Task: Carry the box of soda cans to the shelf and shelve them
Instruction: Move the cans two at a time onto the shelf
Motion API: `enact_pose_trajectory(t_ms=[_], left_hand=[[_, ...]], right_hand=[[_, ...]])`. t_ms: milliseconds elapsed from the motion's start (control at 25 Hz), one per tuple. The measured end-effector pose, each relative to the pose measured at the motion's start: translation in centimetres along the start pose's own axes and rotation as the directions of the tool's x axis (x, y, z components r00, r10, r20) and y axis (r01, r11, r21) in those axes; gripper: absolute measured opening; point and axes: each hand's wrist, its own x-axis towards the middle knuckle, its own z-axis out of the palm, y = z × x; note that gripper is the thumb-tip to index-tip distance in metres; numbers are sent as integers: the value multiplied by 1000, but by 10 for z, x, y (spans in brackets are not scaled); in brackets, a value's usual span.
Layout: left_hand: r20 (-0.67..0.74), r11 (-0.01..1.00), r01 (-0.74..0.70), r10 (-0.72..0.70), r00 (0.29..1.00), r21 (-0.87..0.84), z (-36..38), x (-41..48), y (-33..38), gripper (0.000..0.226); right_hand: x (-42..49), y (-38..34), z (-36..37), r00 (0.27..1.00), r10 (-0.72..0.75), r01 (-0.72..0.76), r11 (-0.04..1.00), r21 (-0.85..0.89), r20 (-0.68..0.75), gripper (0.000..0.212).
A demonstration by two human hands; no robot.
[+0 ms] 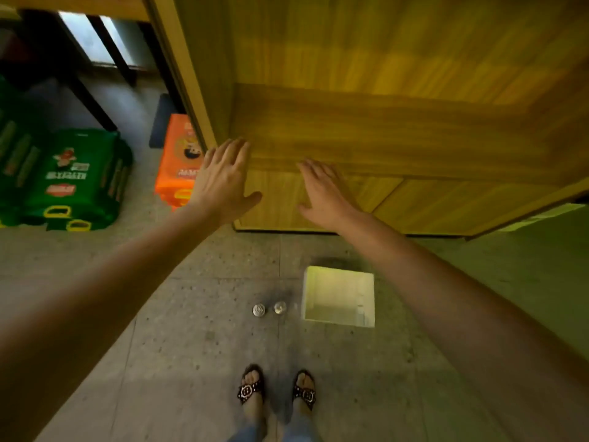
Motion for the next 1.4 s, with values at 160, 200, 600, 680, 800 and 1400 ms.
enact_pose_trajectory(t_ms=[160,200,600,680,800,1400], left_hand=[[100,998,67,-65,993,-15,97,-30,-14,91],[117,997,75,-73,991,-14,126,-37,-19,91],[382,960,221,-141,913,-171,474,-104,-87,96],[455,939,264,-141,879,-221,537,-116,-100,100],[503,942,261,-124,855,-212,613,-129,-111,105],[244,892,286,-208,947,-349,618,-118,-94,66]], right_hand=[[-2,12,114,996,-41,42,999,-6,82,77],[-2,17,144,994,-54,54,999,2,93,76],[26,83,477,963,-9,-66,962,266,270,84],[31,97,543,924,-56,-76,942,327,377,91],[32,113,622,896,-99,-91,914,396,433,97],[34,107,628,992,11,-85,790,607,124,63]])
